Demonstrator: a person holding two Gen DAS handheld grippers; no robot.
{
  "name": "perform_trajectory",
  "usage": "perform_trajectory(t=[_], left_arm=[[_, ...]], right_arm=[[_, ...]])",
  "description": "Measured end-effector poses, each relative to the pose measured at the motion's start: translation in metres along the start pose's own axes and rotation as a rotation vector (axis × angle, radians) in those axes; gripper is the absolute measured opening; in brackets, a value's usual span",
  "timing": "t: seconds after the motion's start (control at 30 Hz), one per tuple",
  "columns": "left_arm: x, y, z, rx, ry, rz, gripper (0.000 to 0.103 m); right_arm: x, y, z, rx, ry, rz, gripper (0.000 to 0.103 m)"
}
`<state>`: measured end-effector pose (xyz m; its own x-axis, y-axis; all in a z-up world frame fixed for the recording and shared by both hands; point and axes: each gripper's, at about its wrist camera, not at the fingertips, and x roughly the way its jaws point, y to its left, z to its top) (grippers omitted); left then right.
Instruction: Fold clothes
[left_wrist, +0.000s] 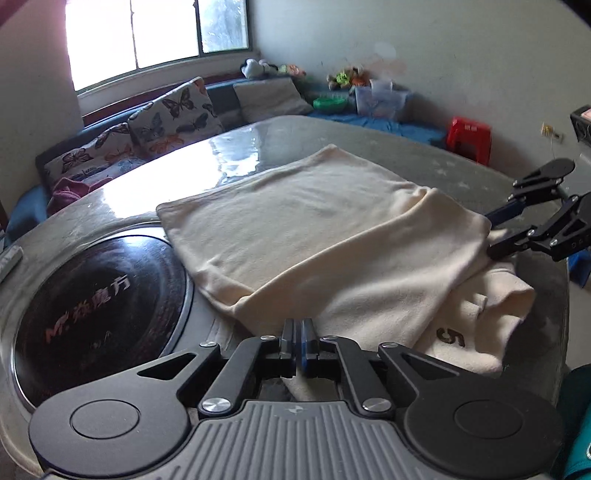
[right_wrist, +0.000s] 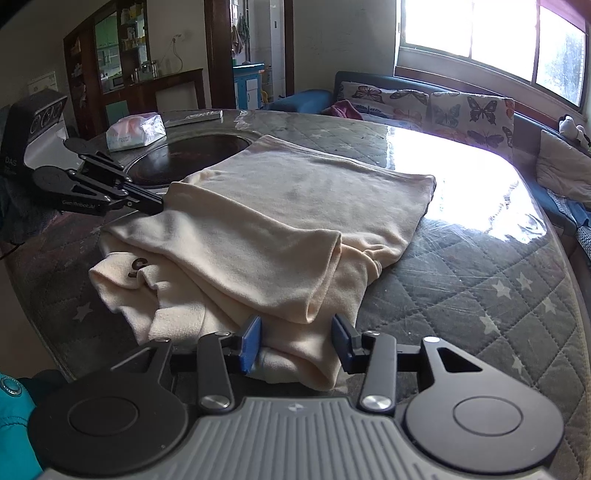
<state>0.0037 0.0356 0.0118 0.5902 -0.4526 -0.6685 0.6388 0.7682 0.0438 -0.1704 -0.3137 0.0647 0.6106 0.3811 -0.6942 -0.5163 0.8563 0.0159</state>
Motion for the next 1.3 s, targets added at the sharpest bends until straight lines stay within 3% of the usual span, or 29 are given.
perform_trajectory(t=[0.1, 0.2, 0.37, 0.57, 0.77, 1.1, 1.3], left_arm=[[-0.004, 0.009, -0.007, -0.013, 0.042, 0.069, 0.003], [-0.012, 0.013, -0.007, -0.041, 0.034, 0.075, 0.004], [-0.019, -0.009, 0.013, -0.023, -0.074, 0.01, 0.005], [0.005, -0.031, 0.028, -0.01, -0.093, -0.047, 0.005], [0.013, -0.041, 0.014, 0.011, -0.055, -0.052, 0.006], [-0.007, -0.042, -0.001, -0.003, -0.061, -0.041, 0.011], [-0.034, -0.052, -0.008, 0.063, -0.067, -0.054, 0.013]], right_arm=[[-0.001, -0.001, 0.001, 0.002, -0.004, 0.003, 0.043], [-0.004, -0.004, 0.005, 0.009, -0.009, 0.005, 0.042], [-0.009, -0.008, 0.018, 0.016, -0.053, 0.0, 0.04], [0.005, 0.001, 0.04, -0.027, -0.12, 0.009, 0.036], [0.033, 0.011, 0.033, -0.097, -0.043, 0.013, 0.036], [0.014, 0.02, 0.018, -0.125, -0.038, 0.015, 0.036], [0.001, 0.025, 0.018, -0.135, -0.037, 0.053, 0.036]])
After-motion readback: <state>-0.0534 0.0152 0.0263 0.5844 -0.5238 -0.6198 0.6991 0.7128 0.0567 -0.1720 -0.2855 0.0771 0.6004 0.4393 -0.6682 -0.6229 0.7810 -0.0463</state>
